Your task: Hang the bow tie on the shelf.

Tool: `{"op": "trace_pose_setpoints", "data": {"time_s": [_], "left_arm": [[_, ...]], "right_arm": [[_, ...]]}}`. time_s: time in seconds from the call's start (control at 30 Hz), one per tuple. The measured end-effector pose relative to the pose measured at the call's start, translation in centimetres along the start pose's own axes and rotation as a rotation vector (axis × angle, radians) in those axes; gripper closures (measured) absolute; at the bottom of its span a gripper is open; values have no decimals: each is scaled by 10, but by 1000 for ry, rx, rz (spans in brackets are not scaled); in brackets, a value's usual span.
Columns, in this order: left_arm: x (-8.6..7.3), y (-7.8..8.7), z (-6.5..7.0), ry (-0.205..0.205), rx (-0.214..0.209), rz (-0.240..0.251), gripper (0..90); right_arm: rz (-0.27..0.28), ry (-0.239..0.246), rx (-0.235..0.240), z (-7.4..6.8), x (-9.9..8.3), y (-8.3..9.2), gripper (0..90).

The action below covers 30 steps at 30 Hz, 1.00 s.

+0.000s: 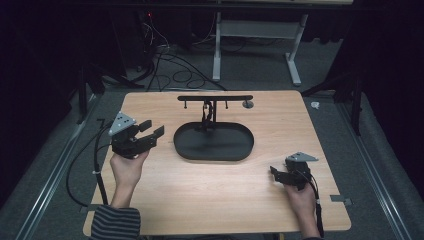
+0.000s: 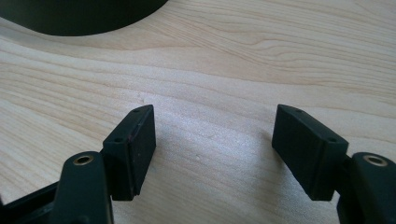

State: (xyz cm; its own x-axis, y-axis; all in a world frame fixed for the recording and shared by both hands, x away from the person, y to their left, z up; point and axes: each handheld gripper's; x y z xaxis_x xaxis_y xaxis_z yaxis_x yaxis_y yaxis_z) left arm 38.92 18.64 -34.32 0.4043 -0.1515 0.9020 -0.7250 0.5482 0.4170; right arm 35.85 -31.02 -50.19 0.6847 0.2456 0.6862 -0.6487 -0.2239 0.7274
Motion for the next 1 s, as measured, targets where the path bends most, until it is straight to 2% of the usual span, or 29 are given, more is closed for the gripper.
{"op": "trace_pose_setpoints", "data": {"time_s": [0.4, 1.0], "left_arm": [[-6, 11, 0, 1, 12, 6, 455], [-21, 17, 5, 14, -1, -13, 448]], "right_arm": [[0, 1, -1, 0, 0, 0, 315], [0, 1, -1, 0, 0, 0, 315]]}}
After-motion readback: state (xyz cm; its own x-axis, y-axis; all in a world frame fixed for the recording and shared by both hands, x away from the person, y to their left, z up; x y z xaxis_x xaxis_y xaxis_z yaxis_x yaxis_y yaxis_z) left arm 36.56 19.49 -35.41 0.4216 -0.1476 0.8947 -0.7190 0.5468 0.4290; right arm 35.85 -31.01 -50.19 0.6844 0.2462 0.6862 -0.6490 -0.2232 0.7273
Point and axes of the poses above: each handheld gripper's, and its own axes: y roughly backward along the jaws, x roughly out of its top, z roughly to its right, and after that the axes turned 3 degrees about -z, right-handed
